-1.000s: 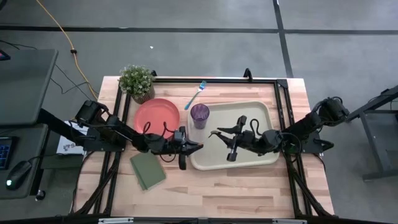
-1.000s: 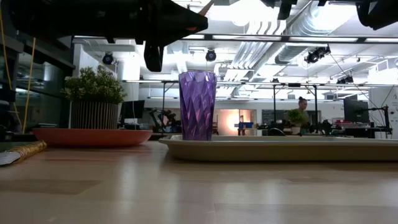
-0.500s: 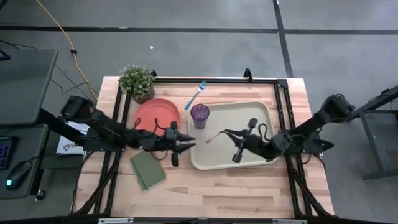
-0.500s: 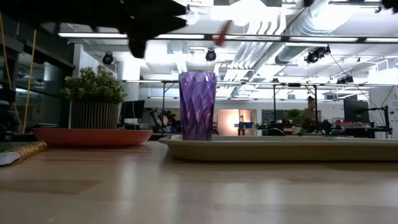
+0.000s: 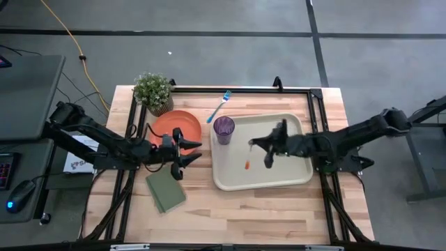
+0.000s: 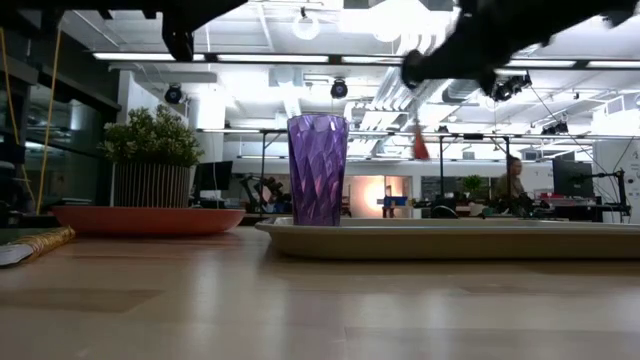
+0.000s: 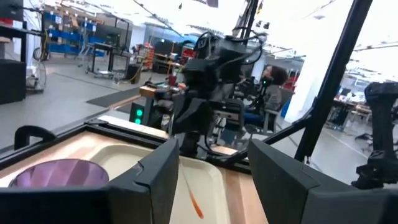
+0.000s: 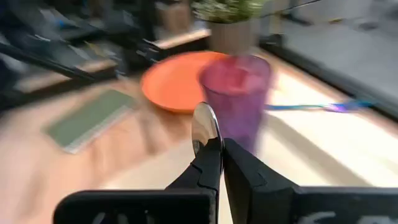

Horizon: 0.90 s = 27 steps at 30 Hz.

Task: Pick and place plate/cup/fork/spoon on tray
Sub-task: Put the orange spoon on the gray serving tray to the bottom right of the purple cup

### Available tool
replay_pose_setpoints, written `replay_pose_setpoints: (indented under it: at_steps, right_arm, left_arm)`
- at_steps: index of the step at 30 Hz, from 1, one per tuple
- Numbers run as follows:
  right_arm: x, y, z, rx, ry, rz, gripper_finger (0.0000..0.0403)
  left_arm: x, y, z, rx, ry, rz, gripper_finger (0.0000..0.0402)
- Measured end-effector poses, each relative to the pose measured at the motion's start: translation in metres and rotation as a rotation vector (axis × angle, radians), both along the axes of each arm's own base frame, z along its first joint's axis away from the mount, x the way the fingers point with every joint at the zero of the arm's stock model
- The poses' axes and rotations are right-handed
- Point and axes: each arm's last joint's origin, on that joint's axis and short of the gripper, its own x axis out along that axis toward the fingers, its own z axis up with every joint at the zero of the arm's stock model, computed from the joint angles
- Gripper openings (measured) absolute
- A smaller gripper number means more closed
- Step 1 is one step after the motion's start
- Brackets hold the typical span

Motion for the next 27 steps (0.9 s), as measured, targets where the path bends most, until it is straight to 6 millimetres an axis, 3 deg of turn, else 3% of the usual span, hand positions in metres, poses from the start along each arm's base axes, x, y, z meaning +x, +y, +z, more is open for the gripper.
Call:
replay_pose_setpoints:
  at_steps: [6, 13, 27]
  right_arm:
    - [0.026, -0.036, -0.028, 0.214, 0.086, 0.097, 0.0]
    - [0.05, -0.059, -0.059, 0.314, 0.086, 0.148, 0.0]
    - [0.058, -0.094, -0.117, 0.413, 0.257, 0.044, 0.0]
  left_arm:
    - [0.0, 0.0, 0.0, 0.0, 0.002, -0.004, 0.0173]
    - [0.0, 0.0, 0.0, -0.001, 0.001, -0.006, 0.0173]
    - [0.0, -0.002, 0.0, 0.001, 0.0, -0.017, 0.0172]
